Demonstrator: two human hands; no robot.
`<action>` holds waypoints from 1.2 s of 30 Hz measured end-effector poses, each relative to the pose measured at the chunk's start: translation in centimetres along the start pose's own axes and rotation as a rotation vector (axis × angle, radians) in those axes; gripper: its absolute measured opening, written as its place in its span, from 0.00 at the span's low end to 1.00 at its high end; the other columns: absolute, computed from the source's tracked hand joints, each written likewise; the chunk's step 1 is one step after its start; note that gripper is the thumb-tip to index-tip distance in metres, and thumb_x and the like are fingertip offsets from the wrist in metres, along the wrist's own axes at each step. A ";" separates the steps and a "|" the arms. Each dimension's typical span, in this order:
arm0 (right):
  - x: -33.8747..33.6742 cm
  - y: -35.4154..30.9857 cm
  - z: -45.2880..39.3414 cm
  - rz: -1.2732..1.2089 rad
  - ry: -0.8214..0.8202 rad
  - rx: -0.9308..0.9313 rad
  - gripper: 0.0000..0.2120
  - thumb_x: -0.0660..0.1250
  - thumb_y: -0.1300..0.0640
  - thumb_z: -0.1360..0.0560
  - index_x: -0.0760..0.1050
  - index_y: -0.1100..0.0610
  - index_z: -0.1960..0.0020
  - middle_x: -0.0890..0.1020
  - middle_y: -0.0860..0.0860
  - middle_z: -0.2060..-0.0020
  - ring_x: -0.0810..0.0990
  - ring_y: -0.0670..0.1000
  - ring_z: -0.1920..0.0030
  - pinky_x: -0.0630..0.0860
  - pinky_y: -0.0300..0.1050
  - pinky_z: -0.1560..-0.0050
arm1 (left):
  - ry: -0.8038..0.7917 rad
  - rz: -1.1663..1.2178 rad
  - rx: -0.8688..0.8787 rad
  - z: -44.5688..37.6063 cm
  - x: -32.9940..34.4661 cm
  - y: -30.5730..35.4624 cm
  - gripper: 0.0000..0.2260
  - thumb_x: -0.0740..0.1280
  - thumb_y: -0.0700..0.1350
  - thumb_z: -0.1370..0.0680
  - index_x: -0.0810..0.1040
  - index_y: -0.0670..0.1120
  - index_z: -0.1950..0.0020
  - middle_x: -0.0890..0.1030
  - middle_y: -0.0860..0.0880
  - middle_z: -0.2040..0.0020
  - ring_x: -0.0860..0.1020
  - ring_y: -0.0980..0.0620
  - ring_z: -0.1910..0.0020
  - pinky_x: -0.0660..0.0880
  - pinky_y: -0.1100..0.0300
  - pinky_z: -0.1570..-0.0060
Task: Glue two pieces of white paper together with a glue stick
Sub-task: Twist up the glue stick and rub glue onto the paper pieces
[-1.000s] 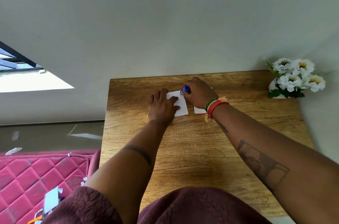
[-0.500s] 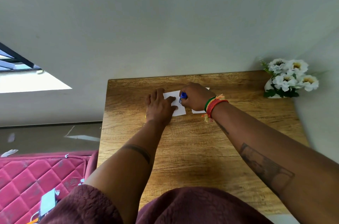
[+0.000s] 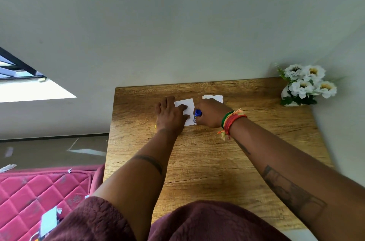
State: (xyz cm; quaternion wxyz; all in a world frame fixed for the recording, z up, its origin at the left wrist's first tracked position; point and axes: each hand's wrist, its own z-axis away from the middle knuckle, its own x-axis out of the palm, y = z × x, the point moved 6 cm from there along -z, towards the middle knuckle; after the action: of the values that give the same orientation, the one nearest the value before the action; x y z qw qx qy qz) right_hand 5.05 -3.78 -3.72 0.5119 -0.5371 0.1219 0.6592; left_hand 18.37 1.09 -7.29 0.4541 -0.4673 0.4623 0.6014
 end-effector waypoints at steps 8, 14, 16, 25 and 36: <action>-2.2 2.6 0.8 -0.309 0.151 0.157 0.10 0.76 0.47 0.29 0.76 0.47 0.58 0.77 0.42 0.65 0.74 0.43 0.65 0.65 0.39 0.68 | 0.000 -0.150 0.069 0.8 -0.2 1.0 0.19 0.70 0.47 0.22 0.78 0.51 0.31 0.71 0.47 0.29 0.65 0.40 0.30 0.60 0.45 0.32; -1.7 1.5 0.4 -0.303 0.210 0.120 0.07 0.74 0.50 0.27 0.80 0.53 0.57 0.76 0.44 0.66 0.72 0.43 0.67 0.64 0.39 0.69 | 0.042 -0.071 0.096 0.9 -0.3 0.6 0.17 0.66 0.49 0.19 0.76 0.53 0.30 0.78 0.51 0.33 0.70 0.43 0.33 0.60 0.49 0.36; -1.6 1.0 0.2 -0.278 0.232 0.097 0.07 0.72 0.53 0.26 0.81 0.57 0.54 0.77 0.47 0.65 0.72 0.45 0.67 0.65 0.40 0.69 | 0.078 0.017 0.095 0.9 -0.4 0.0 0.15 0.66 0.48 0.18 0.78 0.54 0.32 0.77 0.52 0.32 0.71 0.44 0.33 0.60 0.49 0.36; -1.3 -0.2 -1.3 -0.273 0.251 0.071 0.11 0.70 0.53 0.25 0.82 0.56 0.46 0.80 0.53 0.51 0.78 0.53 0.54 0.70 0.44 0.57 | 0.126 0.442 -0.106 1.2 -0.5 -3.3 0.11 0.70 0.40 0.20 0.85 0.48 0.40 0.76 0.46 0.34 0.78 0.41 0.42 0.79 0.47 0.49; -1.6 -1.4 -2.2 -0.329 0.271 0.058 0.08 0.70 0.55 0.26 0.83 0.54 0.48 0.80 0.50 0.54 0.78 0.52 0.54 0.68 0.39 0.63 | 0.164 0.599 -0.509 1.1 0.0 -7.0 0.09 0.65 0.48 0.18 0.81 0.52 0.39 0.77 0.48 0.39 0.79 0.46 0.45 0.81 0.47 0.50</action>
State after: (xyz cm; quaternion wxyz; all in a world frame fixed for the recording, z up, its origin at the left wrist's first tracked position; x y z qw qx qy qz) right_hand 7.30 -5.55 -2.69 0.6069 -0.6185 0.1194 0.4847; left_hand 25.06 3.29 -8.04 0.0899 -0.4560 0.4489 0.7632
